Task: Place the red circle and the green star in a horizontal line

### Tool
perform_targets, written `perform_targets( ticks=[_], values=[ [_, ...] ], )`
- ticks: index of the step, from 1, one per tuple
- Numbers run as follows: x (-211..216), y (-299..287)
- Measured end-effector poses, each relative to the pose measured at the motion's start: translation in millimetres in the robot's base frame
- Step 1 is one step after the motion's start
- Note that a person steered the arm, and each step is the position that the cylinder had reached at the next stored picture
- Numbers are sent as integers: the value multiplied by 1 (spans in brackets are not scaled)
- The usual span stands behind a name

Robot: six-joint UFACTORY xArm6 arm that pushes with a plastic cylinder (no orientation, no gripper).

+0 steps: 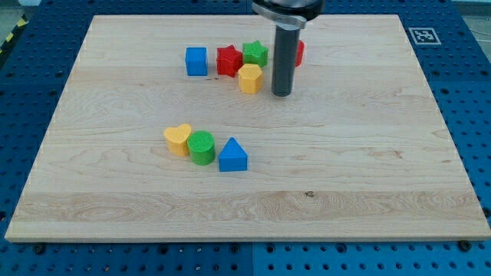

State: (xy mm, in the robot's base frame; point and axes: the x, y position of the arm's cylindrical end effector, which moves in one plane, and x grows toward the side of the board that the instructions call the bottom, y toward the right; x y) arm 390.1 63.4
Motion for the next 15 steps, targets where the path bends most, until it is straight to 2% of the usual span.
perform_targets(
  ticks=[2, 6, 9, 15],
  values=[
    [-14, 29],
    [-72, 76],
    [-123, 61],
    [-105, 33]
  ],
)
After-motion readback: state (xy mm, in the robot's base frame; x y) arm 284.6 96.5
